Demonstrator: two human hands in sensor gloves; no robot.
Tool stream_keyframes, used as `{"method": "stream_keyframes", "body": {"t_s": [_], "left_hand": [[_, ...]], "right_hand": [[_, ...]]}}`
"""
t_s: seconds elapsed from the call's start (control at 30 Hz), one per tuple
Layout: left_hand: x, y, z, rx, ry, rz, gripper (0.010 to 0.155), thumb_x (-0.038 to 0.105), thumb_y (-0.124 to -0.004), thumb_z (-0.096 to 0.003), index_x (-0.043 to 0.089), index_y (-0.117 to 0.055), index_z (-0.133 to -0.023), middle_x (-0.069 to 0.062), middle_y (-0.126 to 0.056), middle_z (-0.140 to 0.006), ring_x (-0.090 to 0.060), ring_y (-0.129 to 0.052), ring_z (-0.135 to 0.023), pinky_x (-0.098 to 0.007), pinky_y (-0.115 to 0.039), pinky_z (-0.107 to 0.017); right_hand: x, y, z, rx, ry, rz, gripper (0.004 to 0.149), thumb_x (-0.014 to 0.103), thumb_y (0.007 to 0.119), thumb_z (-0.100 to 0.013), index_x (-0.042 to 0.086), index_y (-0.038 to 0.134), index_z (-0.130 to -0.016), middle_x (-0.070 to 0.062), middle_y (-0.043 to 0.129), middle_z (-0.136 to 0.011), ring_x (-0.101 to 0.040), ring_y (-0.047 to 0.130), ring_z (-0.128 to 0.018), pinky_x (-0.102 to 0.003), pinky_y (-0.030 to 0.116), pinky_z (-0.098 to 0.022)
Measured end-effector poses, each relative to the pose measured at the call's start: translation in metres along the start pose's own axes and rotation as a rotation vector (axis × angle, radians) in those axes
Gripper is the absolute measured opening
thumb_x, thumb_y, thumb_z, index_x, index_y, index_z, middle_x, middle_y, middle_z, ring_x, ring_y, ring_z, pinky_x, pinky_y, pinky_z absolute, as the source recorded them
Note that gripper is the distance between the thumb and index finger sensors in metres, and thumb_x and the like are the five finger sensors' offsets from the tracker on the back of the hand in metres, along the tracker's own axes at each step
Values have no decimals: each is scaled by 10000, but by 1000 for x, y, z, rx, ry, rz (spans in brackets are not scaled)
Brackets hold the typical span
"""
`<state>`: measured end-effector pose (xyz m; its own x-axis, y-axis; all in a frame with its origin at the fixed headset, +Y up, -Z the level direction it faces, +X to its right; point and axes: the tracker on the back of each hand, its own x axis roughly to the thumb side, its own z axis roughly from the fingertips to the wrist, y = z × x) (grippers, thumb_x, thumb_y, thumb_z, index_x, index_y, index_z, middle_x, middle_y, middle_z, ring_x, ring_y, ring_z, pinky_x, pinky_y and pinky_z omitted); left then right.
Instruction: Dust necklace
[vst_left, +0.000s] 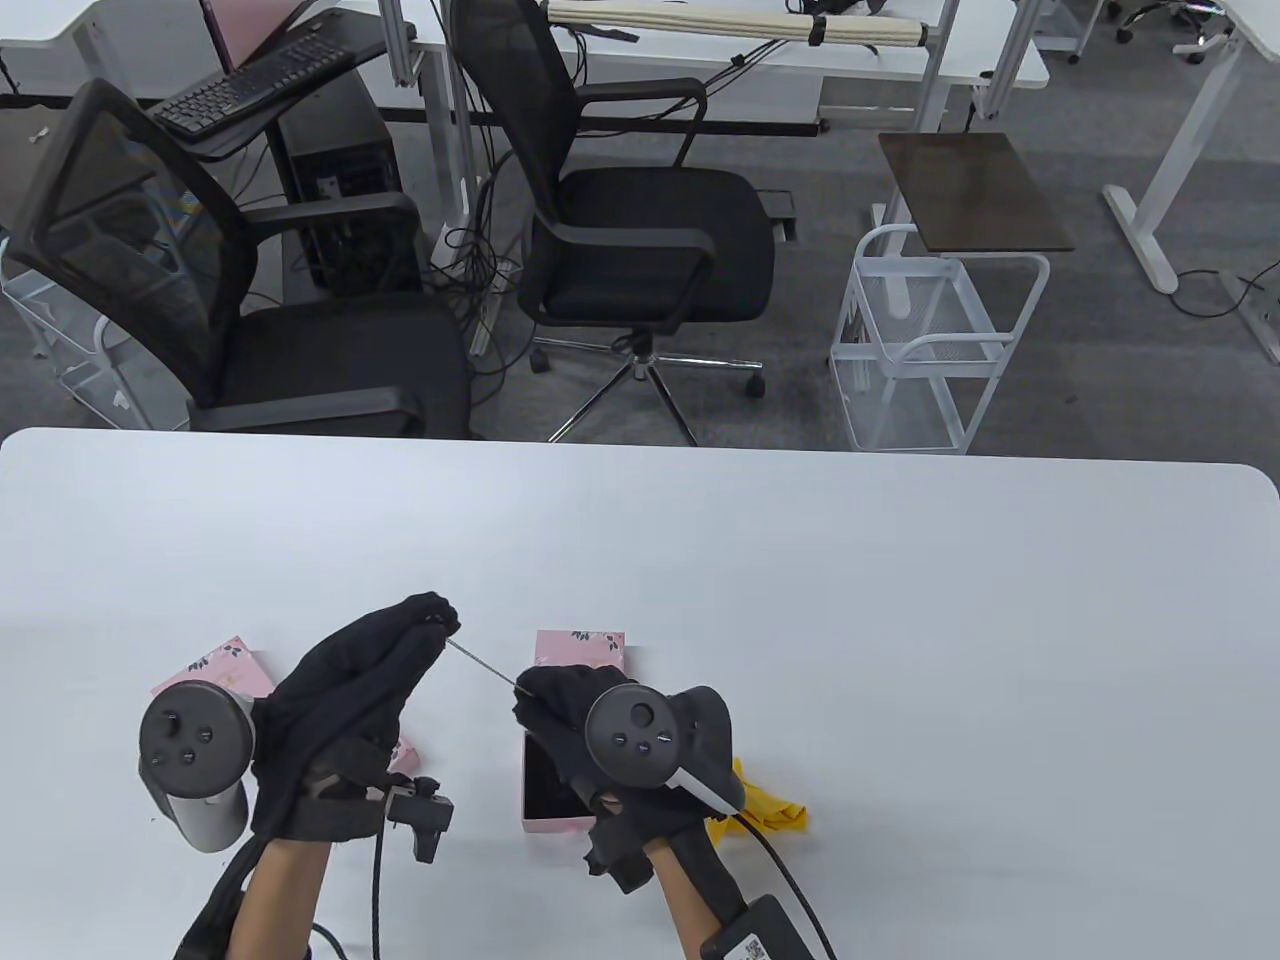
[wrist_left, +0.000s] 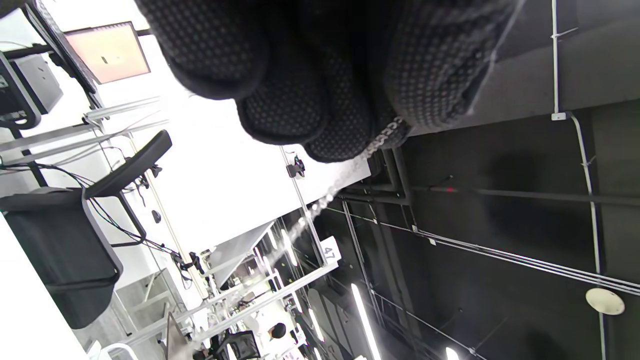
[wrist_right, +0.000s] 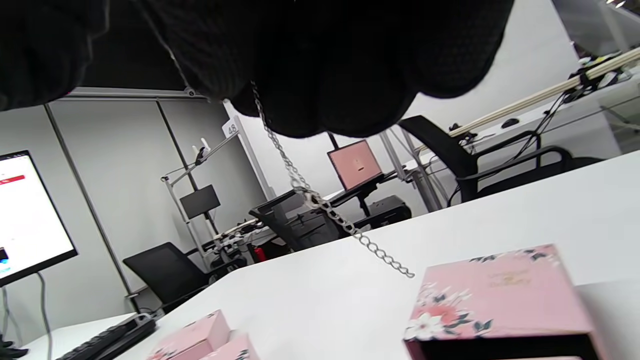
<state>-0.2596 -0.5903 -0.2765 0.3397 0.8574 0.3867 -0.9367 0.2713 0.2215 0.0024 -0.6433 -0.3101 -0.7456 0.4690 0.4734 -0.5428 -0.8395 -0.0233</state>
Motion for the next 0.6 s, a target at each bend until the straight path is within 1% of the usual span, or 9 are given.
{"method": "stream_keyframes", "body": {"t_s": [0.1, 0.2, 0.27, 0.33, 0.4, 0.47, 0.53, 0.6], "left_hand": [[-3, 6, -2, 20, 13, -29, 353, 449, -892, -528, 309, -939, -849, 5, -1035, -822, -191, -976, -703, -391, -856, -508], [-6, 10, -3, 31, 30, -69, 353, 448, -897, -525, 306, -944, -845, 3, -1039, -816, -193, -978, -700, -393, -856, -505], [-7, 11, -5, 14, 39, -116, 351, 445, -909, -517, 300, -955, -833, -1, -1047, -803, -196, -982, -692, -397, -857, -501], [-9, 9, -8, -52, 53, -203, 350, 448, -920, -509, 304, -960, -825, -3, -1048, -802, -193, -984, -694, -396, -858, -504], [-12, 2, -10, -116, 70, -271, 351, 450, -927, -504, 305, -962, -822, -6, -1050, -800, -192, -984, -695, -398, -858, -504], [-16, -8, -12, -180, 93, -326, 353, 449, -936, -497, 305, -966, -817, -5, -1051, -797, -194, -985, -693, -399, -858, -503], [-22, -24, -13, -260, 118, -383, 355, 449, -942, -491, 305, -968, -815, -9, -1053, -796, -196, -987, -691, -400, -859, -501], [-27, -37, -13, -319, 139, -422, 354, 450, -945, -489, 307, -970, -811, 12, -1054, -793, -193, -987, -690, -399, -859, -501]], "right_hand": [[-6, -8, 1, -47, 28, 54, 348, 327, 776, -621, 183, 778, -938, -128, 902, -819, -350, 915, -634, -496, 768, -547], [-12, -13, 3, -72, 67, 55, 347, 325, 780, -619, 180, 787, -934, -127, 911, -807, -346, 923, -619, -492, 774, -537], [-16, -14, 4, -85, 90, 48, 349, 323, 783, -618, 174, 791, -933, -130, 915, -803, -346, 928, -612, -492, 778, -531], [-20, -13, 5, -92, 128, 63, 351, 323, 786, -617, 165, 795, -931, -132, 924, -795, -345, 935, -603, -492, 784, -523], [-22, -12, 4, -96, 132, 69, 353, 323, 788, -616, 160, 798, -929, -134, 928, -789, -343, 941, -594, -489, 789, -518], [-24, -8, 3, -77, 141, 59, 354, 325, 788, -616, 157, 799, -928, -136, 931, -787, -342, 944, -592, -489, 790, -515], [-26, -4, 2, -60, 149, 53, 354, 324, 789, -616, 157, 799, -928, -135, 933, -786, -342, 946, -590, -489, 792, -513], [-27, -2, 2, -44, 151, 56, 354, 325, 788, -617, 155, 800, -927, -134, 933, -787, -342, 946, -591, -489, 791, -514]]}}
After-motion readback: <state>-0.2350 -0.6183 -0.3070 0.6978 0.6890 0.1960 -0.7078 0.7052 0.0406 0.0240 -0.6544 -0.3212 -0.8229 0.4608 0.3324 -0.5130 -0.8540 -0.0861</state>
